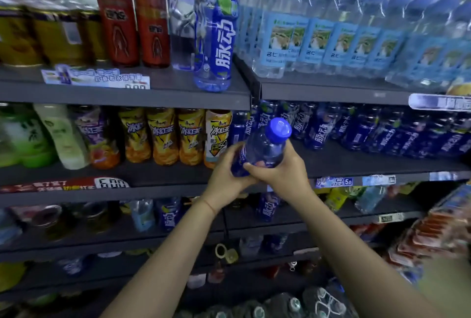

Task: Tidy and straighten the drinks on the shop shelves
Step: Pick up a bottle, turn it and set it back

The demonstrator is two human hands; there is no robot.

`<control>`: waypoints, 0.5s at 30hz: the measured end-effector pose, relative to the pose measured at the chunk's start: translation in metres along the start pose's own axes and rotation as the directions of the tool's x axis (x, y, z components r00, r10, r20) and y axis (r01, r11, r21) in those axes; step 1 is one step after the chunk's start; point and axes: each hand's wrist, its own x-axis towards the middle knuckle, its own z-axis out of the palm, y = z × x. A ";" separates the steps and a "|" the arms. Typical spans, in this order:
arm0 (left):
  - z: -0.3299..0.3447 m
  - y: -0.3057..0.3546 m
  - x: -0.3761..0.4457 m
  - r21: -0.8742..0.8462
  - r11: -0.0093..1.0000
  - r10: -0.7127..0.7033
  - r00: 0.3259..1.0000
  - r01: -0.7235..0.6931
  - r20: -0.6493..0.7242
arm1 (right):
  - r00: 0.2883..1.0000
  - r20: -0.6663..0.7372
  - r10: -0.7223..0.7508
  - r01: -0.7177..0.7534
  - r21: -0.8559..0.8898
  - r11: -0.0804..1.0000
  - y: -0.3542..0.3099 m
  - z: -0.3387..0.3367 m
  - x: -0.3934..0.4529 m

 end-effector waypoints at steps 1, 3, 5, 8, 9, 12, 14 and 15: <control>0.003 -0.003 0.013 0.064 0.998 0.003 1.000 -0.004 0.016 | 1.000 -0.013 0.018 -0.018 -0.012 1.000 0.009 -0.001 0.014; 0.008 -0.015 0.038 0.151 0.988 -0.045 0.999 0.044 0.006 | 0.997 -0.051 0.060 -0.062 -0.042 0.997 0.025 -0.001 0.040; 0.014 -0.023 0.055 0.291 0.947 -0.135 0.991 0.135 -0.018 | 0.991 -0.086 0.100 -0.105 -0.056 0.993 0.042 0.000 0.068; 0.026 -0.024 0.068 0.376 0.901 -0.219 0.975 0.216 -0.037 | 0.981 -0.075 0.180 -0.186 -0.094 0.978 0.062 -0.002 0.106; 0.031 -0.022 0.071 0.370 0.903 -0.213 0.976 0.217 -0.050 | 0.979 -0.057 0.198 -0.203 -0.107 0.973 0.068 -0.002 0.119; 0.040 -0.019 0.081 0.347 0.911 -0.198 0.974 0.224 -0.107 | 0.967 -0.022 0.254 -0.255 -0.117 0.960 0.077 0.003 0.153; 0.044 -0.022 0.086 0.353 0.901 -0.213 0.966 0.251 -0.144 | 0.962 0.015 0.272 -0.267 -0.142 0.953 0.085 0.009 0.175; 0.047 -0.022 0.087 0.363 0.895 -0.216 0.965 0.258 -0.152 | 0.960 0.032 0.279 -0.271 -0.162 0.949 0.087 0.012 0.183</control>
